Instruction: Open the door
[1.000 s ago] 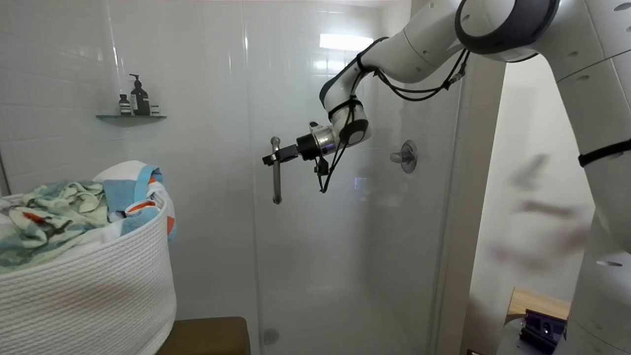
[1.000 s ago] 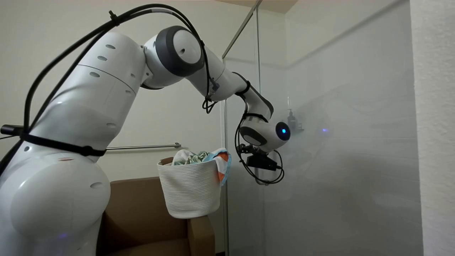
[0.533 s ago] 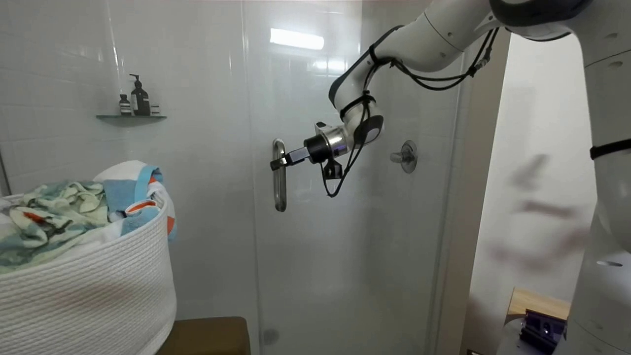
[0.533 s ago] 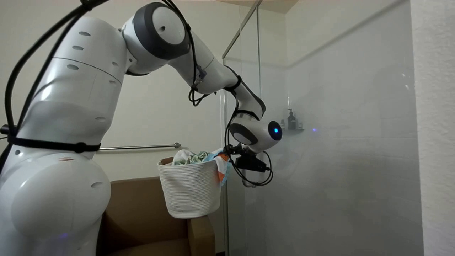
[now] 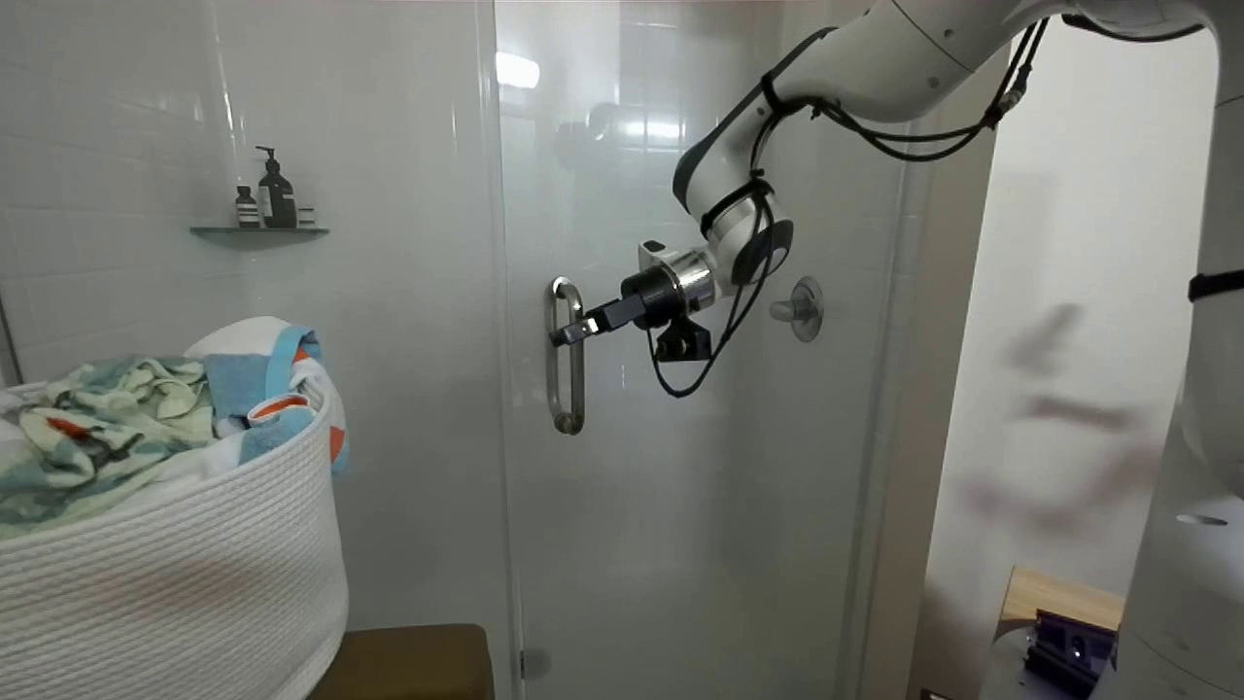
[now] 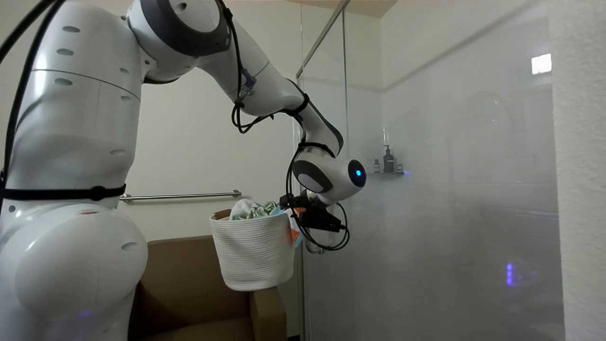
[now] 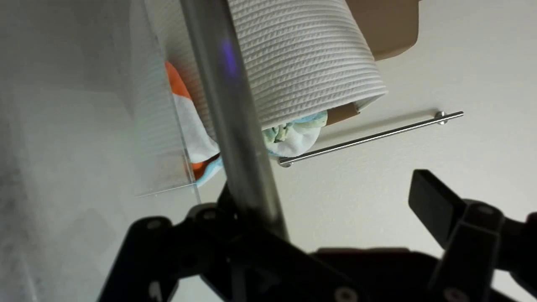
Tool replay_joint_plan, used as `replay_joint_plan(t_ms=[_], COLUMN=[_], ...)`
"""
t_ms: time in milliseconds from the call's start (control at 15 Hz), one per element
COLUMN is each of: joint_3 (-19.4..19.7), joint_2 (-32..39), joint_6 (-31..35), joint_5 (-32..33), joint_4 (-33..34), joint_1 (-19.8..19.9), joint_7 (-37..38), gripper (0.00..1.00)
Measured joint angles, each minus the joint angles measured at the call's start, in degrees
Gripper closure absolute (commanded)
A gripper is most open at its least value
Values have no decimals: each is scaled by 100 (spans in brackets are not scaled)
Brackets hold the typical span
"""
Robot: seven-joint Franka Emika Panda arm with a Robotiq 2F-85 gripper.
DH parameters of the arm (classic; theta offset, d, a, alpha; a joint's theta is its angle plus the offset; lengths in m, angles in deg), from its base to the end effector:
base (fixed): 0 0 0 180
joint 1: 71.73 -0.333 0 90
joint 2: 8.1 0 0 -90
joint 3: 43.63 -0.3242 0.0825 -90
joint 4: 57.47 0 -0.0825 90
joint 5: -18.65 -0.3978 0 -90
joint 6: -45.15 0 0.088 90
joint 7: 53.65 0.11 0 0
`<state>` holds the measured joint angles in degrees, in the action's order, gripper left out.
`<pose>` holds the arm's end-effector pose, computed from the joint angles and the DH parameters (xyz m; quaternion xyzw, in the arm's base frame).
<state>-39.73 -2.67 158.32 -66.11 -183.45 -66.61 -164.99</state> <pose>0.5584 -0.0212 0.3597 -0.7392 -0.3436 -0.4347 0.3828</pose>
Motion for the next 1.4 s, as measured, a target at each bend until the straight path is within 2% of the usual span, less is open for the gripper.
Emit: replay_joint_plan(t_ms=[1067, 1400], joint_3=[193, 402], joint_2=[-1328, -1694], joint_6=[-724, -930], joint_5=[832, 1119], joint_4=[-1511, -1877], joint_1=[0, -96], joint_7=[-136, -136], gripper=[0, 0])
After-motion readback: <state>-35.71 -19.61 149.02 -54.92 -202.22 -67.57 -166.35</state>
